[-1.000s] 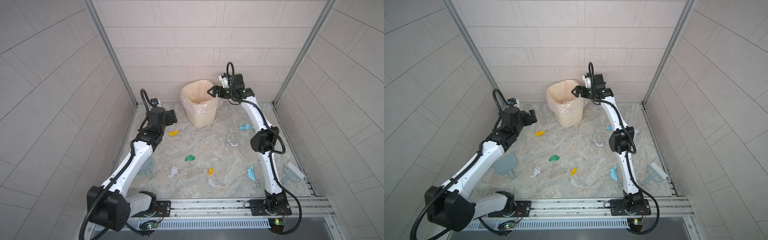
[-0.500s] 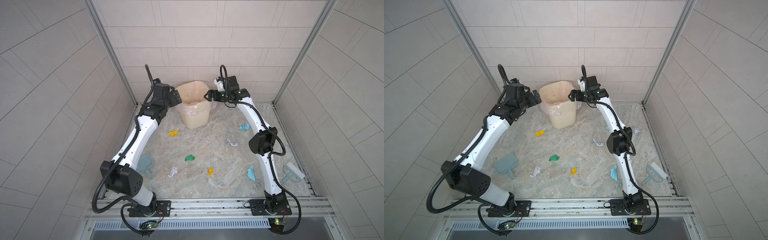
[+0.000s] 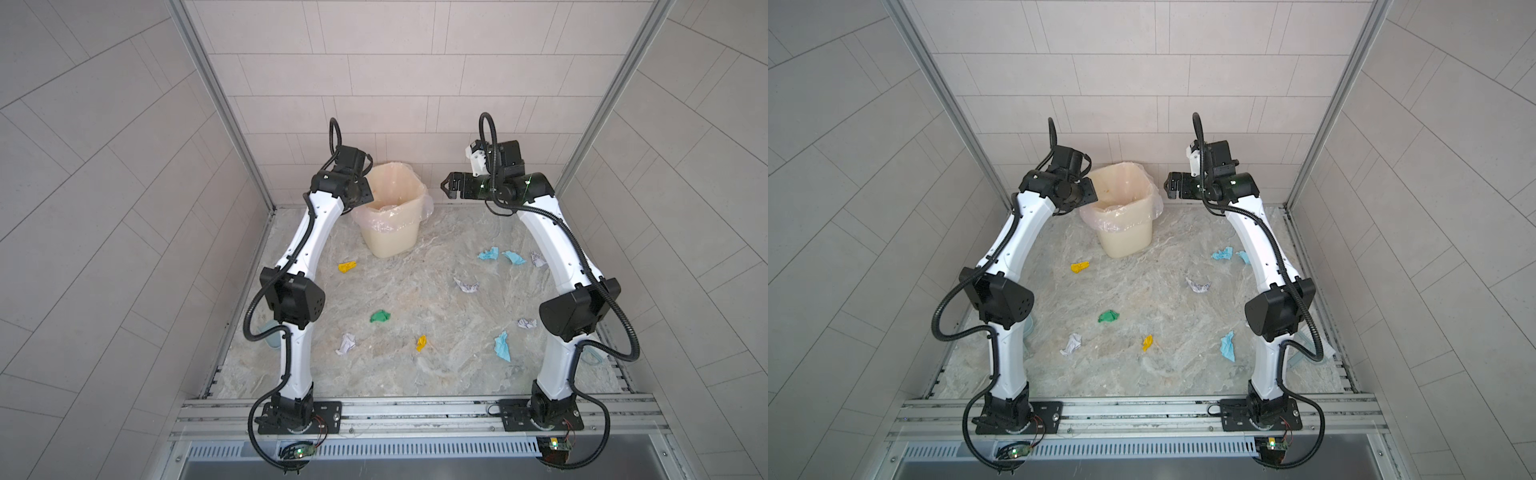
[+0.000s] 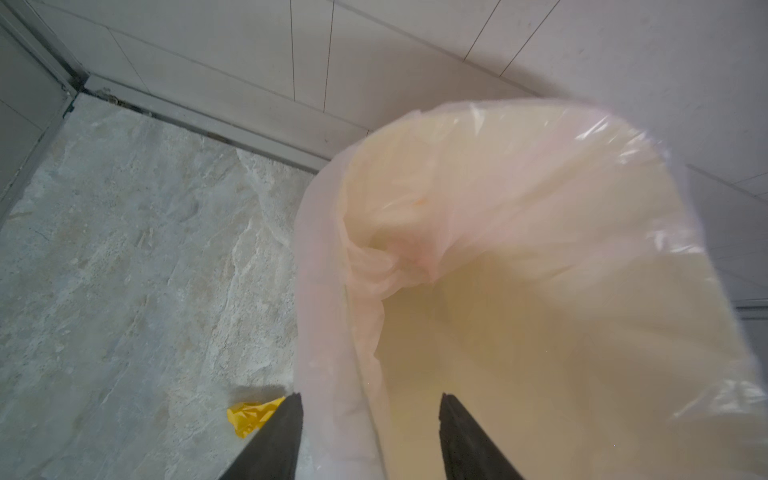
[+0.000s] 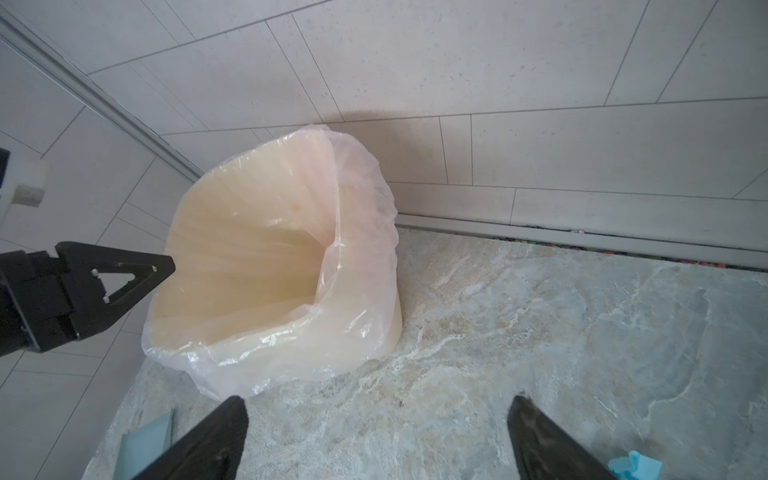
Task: Sweep away the paper scraps from the table
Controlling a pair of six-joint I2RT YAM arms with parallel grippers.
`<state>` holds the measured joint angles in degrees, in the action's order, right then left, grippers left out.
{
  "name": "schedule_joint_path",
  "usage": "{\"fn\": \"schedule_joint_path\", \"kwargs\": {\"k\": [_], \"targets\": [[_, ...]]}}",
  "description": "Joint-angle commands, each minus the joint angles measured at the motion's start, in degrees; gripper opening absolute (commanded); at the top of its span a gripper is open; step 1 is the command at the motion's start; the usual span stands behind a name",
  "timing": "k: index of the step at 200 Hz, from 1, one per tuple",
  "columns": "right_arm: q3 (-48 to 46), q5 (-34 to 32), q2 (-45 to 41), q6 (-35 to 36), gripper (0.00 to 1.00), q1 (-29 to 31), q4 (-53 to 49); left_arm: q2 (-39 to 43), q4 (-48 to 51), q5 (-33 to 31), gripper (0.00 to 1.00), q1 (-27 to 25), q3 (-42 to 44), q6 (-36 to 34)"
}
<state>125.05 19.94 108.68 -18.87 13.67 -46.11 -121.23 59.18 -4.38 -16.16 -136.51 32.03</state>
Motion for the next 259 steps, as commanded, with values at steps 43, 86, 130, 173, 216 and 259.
{"fn": "schedule_joint_path", "kwargs": {"k": [43,86,130,173,216,259], "targets": [[-15.37,-2.01,-8.72,0.1,1.0,-0.72,4.52,-2.24,5.25,-0.77,0.46,-0.27,-3.96,2.23],[-20.09,-1.31,-11.03,-0.63,0.99,-0.75,5.97,-4.07,5.25,-0.47,0.35,-0.29,-6.17,2.27],[-20.73,-1.57,-11.3,-0.43,1.0,-0.73,5.93,-5.57,5.25,-0.1,0.27,-0.27,-7.35,2.64],[-20.64,-1.73,-10.91,-0.26,0.99,-0.75,5.87,-6.47,5.01,0.25,0.21,-0.19,-8.44,3.04],[-20.64,-1.76,-10.69,-0.11,1.0,-0.8,5.81,-6.57,4.54,0.08,0.17,-0.19,-8.48,3.03],[-20.62,-1.84,-10.53,0.06,0.99,-0.93,5.93,-6.82,4.32,0.03,0.11,-0.19,-8.43,3.08]]}}
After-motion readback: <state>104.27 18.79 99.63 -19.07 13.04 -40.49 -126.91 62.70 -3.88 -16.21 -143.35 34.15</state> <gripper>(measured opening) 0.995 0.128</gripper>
